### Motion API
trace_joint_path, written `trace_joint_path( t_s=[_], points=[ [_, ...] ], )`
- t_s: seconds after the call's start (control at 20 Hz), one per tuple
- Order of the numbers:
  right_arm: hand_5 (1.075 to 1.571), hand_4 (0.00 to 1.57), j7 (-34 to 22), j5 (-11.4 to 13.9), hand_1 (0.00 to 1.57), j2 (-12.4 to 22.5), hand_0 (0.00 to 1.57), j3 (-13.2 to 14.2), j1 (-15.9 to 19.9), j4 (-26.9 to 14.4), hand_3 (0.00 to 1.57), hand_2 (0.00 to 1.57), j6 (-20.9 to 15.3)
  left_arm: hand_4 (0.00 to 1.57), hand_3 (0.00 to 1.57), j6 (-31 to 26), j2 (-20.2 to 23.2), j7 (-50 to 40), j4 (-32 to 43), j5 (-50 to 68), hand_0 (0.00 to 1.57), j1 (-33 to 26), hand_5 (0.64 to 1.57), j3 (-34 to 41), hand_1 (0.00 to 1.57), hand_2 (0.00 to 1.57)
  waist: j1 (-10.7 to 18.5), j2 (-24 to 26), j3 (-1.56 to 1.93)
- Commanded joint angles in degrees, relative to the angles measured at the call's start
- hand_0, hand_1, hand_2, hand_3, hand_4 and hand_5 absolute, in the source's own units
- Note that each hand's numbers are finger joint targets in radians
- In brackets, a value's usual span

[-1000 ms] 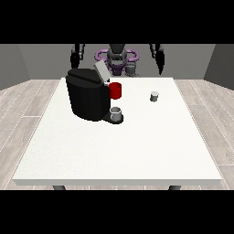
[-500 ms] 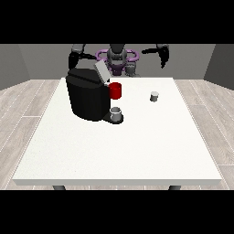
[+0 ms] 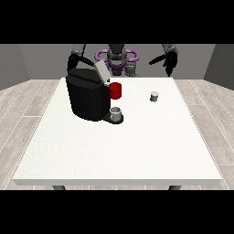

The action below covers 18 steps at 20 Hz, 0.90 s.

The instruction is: Insert the coffee pod into the coffee machine and close the lid

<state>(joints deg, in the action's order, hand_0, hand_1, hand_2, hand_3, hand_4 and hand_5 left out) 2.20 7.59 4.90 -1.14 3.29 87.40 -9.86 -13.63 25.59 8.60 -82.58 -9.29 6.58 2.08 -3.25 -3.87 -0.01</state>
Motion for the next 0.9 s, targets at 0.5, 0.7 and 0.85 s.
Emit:
trace_joint_path(
  t_s=[0.5,0.7,0.85],
  points=[
    [1.571,0.0,-4.6,2.3,0.0,-3.8,0.0,-3.5,7.3,-0.6,0.0,0.0,-1.0,0.0,0.0,-0.9,5.8,4.1,19.9,-11.5,0.0,12.4,1.571,0.1,0.0,0.0,-4.9,-9.8,-0.04],
    [1.571,0.0,-1.7,0.6,0.0,-3.4,0.0,-3.1,5.4,-2.1,0.0,0.0,1.3,0.0,0.0,2.9,3.1,2.6,25.1,-16.0,0.0,14.2,1.571,-1.2,0.0,0.0,-6.4,-8.5,-0.01],
    [1.571,0.0,1.1,0.2,0.0,-2.8,0.0,0.8,9.0,-10.0,0.0,0.0,0.1,0.0,0.0,1.1,2.6,1.4,24.7,-18.1,0.0,16.9,1.571,-2.7,0.0,0.29,-2.8,-8.5,0.02]
  ],
)
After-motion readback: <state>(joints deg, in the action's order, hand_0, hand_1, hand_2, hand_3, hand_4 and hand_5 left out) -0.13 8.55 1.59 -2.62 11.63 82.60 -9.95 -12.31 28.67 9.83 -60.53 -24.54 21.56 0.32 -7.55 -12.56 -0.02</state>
